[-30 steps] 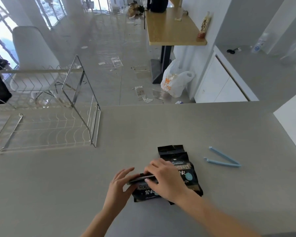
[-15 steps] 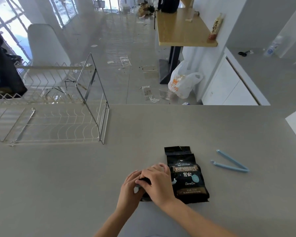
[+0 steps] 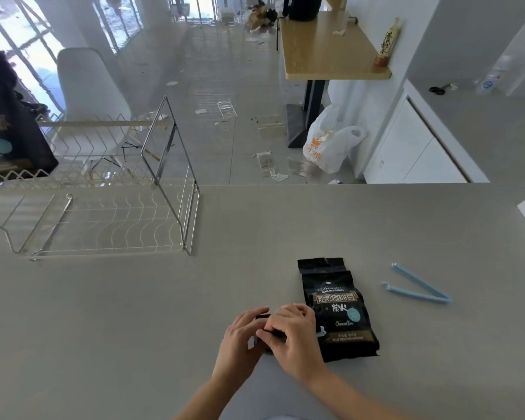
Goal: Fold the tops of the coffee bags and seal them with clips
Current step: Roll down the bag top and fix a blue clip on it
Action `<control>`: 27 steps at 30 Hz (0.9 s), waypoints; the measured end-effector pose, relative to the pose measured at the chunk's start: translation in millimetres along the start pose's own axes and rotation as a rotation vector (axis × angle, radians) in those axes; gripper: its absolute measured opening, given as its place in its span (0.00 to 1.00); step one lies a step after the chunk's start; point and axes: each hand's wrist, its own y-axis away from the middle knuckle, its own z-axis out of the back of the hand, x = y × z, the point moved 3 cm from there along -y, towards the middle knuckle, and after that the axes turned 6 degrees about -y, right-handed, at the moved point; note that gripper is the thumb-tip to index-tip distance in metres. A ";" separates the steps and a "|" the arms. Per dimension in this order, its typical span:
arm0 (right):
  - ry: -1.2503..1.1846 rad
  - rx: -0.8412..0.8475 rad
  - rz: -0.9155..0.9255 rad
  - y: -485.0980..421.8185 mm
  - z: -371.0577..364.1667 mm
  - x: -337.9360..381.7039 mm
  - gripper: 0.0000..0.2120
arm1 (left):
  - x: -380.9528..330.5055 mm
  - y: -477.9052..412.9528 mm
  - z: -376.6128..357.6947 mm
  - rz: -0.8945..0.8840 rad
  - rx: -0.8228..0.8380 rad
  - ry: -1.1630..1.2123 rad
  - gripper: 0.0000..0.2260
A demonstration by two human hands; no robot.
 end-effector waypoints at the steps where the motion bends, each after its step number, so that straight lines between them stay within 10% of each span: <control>1: 0.016 0.025 0.054 1.5 3.0 3.3 0.09 | 0.0 -0.3 1.4 -0.003 0.001 0.001 0.16; 5: 0.045 0.135 0.244 -2.5 22.9 15.3 0.04 | 6.3 -4.5 14.3 0.073 -0.057 -0.062 0.19; 13: -0.032 0.162 -0.151 13.3 64.3 -52.9 0.09 | -68.2 -28.0 13.2 -0.144 0.088 -0.307 0.15; 27: -0.071 0.140 -0.125 18.9 59.8 -70.7 0.06 | -78.9 -22.7 -5.4 -0.256 0.119 -0.308 0.10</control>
